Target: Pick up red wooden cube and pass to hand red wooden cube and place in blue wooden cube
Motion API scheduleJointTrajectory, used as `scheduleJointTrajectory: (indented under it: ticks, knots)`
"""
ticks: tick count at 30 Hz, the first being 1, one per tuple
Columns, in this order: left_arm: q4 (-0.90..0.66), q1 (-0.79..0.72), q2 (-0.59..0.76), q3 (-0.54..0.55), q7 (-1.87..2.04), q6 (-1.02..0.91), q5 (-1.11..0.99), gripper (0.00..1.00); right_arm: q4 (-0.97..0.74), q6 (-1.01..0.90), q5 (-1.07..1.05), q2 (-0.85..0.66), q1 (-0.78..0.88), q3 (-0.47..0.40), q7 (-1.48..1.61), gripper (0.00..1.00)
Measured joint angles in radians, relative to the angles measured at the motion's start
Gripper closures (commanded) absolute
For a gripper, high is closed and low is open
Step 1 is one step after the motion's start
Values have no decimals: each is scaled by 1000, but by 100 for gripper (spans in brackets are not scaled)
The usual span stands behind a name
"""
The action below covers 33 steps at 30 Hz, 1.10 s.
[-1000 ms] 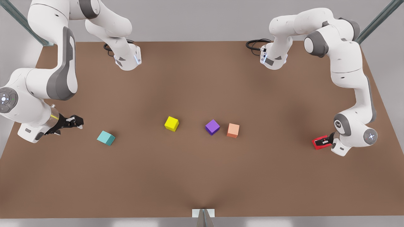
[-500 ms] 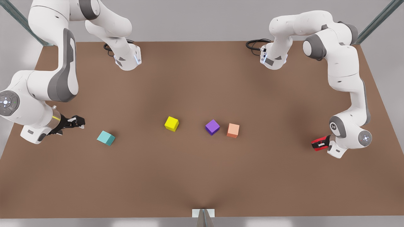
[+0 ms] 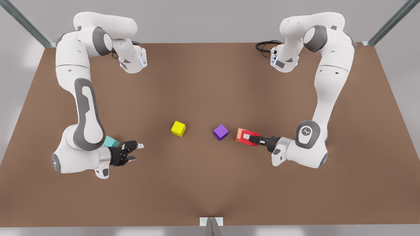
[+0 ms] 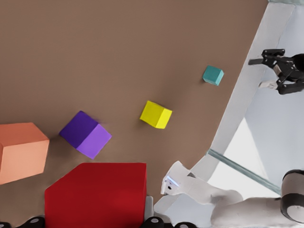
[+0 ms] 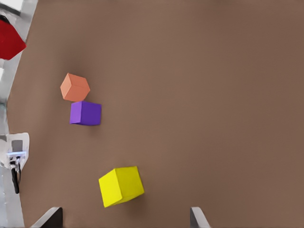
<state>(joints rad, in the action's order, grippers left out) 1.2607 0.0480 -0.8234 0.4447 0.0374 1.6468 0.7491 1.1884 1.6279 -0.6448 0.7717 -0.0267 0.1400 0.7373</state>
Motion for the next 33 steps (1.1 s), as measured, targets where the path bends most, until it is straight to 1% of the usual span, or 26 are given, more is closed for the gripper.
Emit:
scheduleJointTrajectory:
  ticks: [2, 4, 7, 9, 11, 15, 18, 21, 25, 33]
  knots:
    - [-63, -42, -60, 26, 15, 3, 79, 31, -5, 31, -99, 50, 2, 37, 83, 0]
    - [-105, -53, -116, 40, 21, 23, 132, 31, -7, 71, -182, 92, 2, 59, 175, 0]
    - [-126, -55, -142, 62, 28, 97, 190, 31, 2, 116, -292, 110, 14, 71, 298, 0]
    - [-139, -70, -153, 85, 32, 161, 214, 31, 38, 136, -367, 109, 19, 72, 369, 0]
    - [-186, -90, -189, 102, 36, 216, 238, 31, 69, 156, -438, 102, 21, 72, 438, 0]
    - [-233, -131, -209, 108, 43, 317, 262, 31, 180, 221, -552, 28, 26, 84, 559, 0]
    - [-239, -136, -212, 108, 47, 359, 269, 31, 256, 267, -595, -12, 38, 120, 634, 0]
    - [-245, -150, -217, 108, 47, 390, 272, 31, 278, 323, -644, -18, 78, 148, 699, 0]
    - [-246, -162, -218, 112, 41, 423, 274, 31, 253, 405, -707, -11, 147, 151, 769, 0]
    - [-246, -165, -218, 115, 21, 450, 273, 31, 188, 484, -733, 26, 165, 153, 881, 0]
